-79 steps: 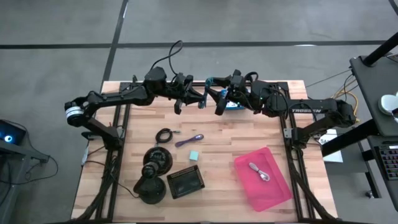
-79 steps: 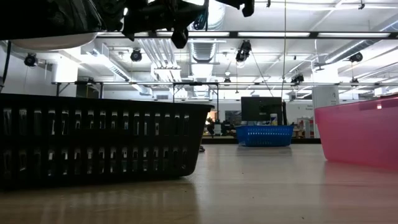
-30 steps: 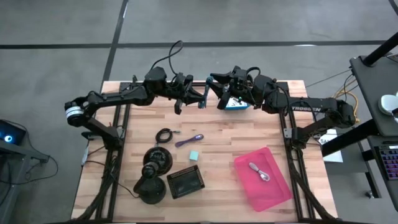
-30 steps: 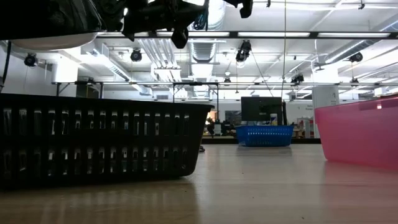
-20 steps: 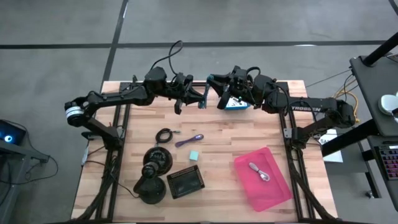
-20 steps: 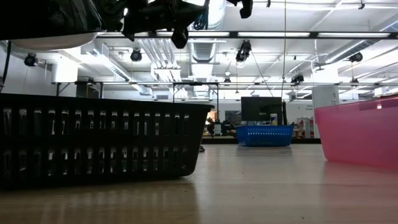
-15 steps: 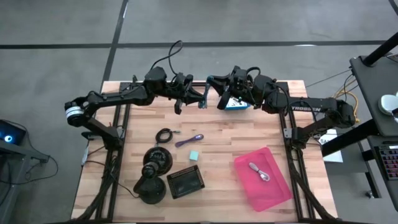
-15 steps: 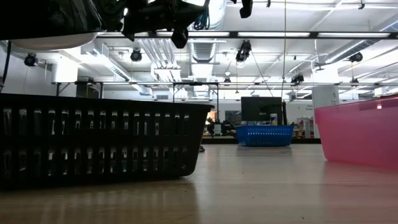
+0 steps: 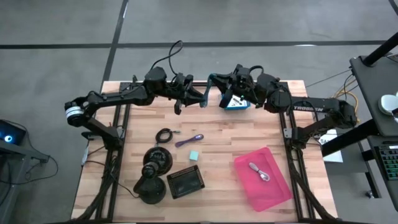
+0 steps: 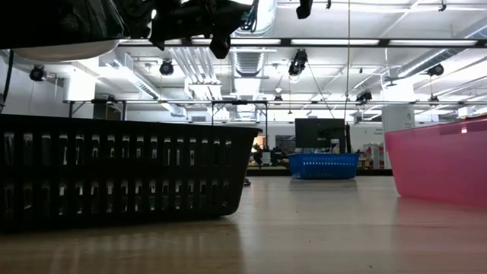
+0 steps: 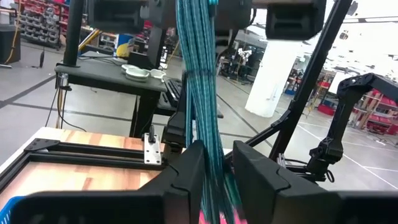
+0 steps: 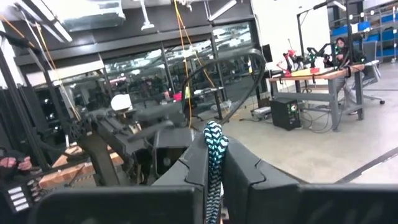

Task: Pick and place items into bin
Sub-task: Put the blue charger cable into the pink bin

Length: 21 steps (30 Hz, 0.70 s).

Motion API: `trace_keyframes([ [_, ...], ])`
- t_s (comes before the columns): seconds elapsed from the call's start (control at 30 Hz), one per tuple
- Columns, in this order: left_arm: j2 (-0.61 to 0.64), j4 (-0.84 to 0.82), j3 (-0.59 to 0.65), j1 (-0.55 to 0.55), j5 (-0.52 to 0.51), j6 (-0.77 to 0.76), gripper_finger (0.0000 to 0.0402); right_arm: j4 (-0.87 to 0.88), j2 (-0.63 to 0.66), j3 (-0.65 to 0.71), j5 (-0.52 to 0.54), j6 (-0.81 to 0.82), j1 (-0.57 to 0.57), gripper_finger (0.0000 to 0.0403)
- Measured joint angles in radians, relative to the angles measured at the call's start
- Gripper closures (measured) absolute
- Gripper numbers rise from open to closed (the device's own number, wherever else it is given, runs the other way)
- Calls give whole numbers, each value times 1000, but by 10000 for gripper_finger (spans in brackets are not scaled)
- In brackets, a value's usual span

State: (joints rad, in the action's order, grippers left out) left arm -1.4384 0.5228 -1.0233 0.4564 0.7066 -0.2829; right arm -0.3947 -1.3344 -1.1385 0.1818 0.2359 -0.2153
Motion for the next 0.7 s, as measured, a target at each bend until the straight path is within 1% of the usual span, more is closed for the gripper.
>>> trace_keyframes([
  [0.07, 0, 0, 0, 0, 0, 0, 329, 3, 18, 0, 0, -2, 0, 389],
  [0.17, 0, -1, 0, 0, 0, 0, 327, 52, 55, 0, 4, 0, 0, 389],
  [0.43, 0, -9, 0, 1, -1, 0, 326, 242, 160, 0, 33, 77, 1, 390],
  [0.7, 0, -10, 0, 5, -1, 0, 326, 429, 259, 0, 29, 179, 1, 390],
])
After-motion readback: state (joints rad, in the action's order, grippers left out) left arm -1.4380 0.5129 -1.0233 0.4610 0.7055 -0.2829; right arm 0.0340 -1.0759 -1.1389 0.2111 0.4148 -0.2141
